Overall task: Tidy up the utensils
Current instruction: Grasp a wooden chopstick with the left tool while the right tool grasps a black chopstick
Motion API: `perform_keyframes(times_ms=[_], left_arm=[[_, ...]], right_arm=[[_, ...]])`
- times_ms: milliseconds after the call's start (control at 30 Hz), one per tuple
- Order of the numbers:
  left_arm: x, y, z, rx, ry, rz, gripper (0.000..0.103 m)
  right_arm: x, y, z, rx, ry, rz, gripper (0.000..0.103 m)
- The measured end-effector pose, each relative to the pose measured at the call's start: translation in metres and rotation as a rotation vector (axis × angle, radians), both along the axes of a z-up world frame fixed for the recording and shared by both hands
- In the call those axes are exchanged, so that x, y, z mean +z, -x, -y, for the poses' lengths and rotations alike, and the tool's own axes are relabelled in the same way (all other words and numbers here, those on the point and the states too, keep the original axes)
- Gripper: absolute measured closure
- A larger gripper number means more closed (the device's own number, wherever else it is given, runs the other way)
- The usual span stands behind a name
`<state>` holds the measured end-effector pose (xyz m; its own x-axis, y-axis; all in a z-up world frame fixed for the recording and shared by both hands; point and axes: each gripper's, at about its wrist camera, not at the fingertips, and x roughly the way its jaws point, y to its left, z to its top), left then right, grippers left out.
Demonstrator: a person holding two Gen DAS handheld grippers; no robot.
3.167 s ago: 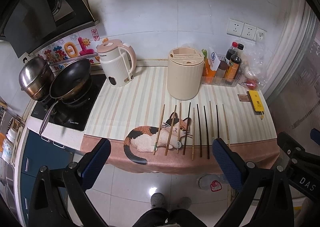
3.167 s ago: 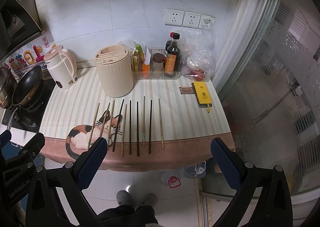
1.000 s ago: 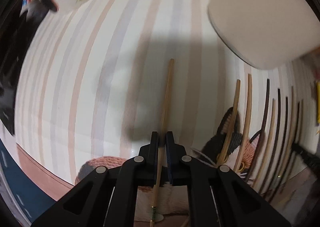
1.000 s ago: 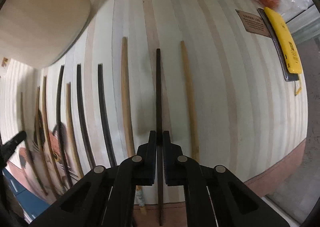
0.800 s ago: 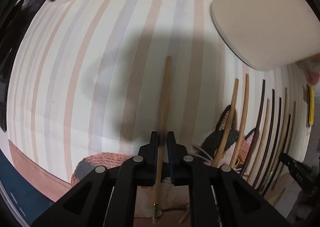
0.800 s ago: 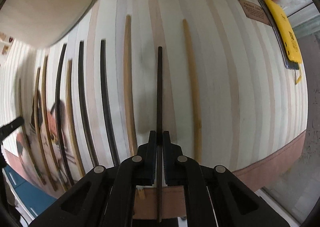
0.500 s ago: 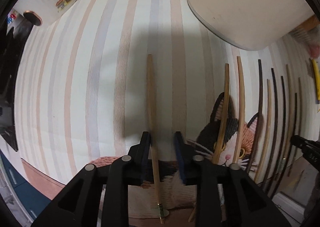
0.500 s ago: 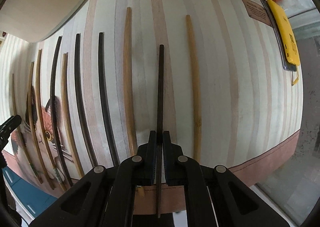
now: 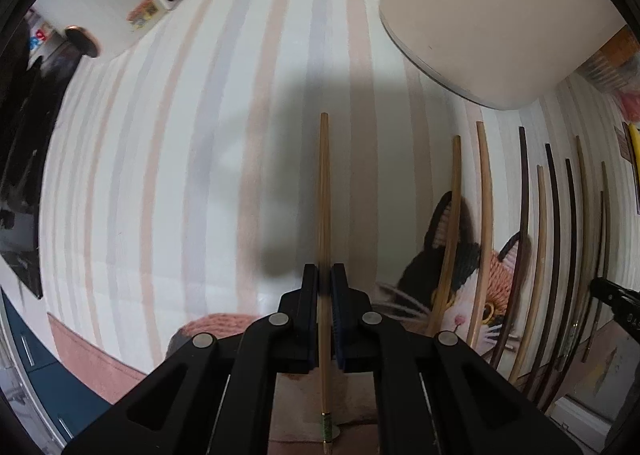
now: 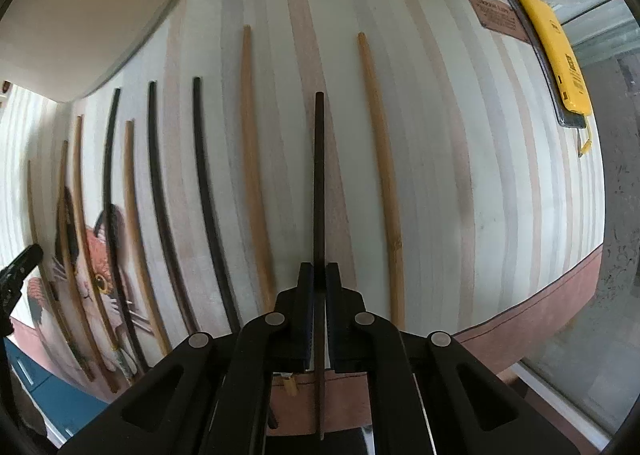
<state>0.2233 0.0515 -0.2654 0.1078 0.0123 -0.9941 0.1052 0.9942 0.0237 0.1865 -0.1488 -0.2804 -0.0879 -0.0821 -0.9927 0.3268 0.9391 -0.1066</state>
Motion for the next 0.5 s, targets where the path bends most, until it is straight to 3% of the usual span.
perform_keyframes(times_ms=[67,267,500], left_arm=[[0.008,0.007,-0.004,0.023,-0.012,0.018,0.099],[0.047,0.027,-0.020,0.109,-0.028,0.097,0.099],[0.100,0.041,-0.015,0.179,-0.005,0.205,0.099]], right_arm=[[0.007,0.017,0.025,0.018,0.002,0.033,0.097],[0.054,0.026,0.014,0.088,0.004,0.158,0.098],[0.099,0.006,0.015,0.152,-0.047,0.257,0.098]])
